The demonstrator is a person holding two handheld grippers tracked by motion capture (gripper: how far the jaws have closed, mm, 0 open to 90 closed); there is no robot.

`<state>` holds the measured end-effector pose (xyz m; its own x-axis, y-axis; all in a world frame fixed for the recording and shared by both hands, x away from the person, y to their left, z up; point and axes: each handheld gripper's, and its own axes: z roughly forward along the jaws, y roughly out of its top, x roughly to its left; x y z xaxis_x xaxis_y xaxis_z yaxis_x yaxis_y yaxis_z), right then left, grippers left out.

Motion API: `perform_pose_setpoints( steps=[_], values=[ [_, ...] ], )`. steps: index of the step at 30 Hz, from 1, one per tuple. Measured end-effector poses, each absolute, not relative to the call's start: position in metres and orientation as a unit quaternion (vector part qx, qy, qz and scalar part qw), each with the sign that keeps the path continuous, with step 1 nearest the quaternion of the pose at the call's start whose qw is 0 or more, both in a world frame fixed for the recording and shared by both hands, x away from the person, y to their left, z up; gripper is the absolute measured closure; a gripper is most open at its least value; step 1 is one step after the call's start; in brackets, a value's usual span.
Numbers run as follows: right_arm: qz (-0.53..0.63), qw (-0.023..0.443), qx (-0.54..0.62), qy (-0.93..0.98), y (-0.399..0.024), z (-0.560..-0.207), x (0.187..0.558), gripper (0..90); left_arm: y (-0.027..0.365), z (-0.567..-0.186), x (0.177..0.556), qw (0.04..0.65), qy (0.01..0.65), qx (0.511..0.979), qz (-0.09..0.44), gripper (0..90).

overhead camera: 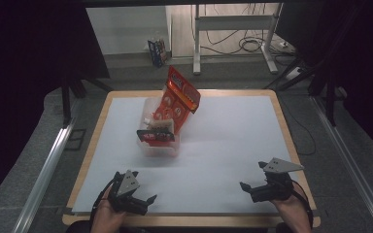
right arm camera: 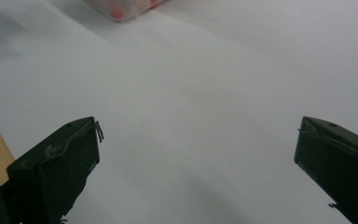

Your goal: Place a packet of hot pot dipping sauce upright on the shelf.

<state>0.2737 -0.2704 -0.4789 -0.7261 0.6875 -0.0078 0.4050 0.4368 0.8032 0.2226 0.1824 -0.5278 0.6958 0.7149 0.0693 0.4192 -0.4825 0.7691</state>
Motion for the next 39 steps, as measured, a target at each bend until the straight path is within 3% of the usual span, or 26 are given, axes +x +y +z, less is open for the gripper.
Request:
perform_pose_setpoints(
  steps=[39],
  values=[
    [0.385, 0.213, 0.388, 0.810, -0.320, -0.492, 0.274, 0.0, 0.181, -0.529, 0.224, 0.372, 0.338, 0.843, 0.191, 0.0]
  ],
)
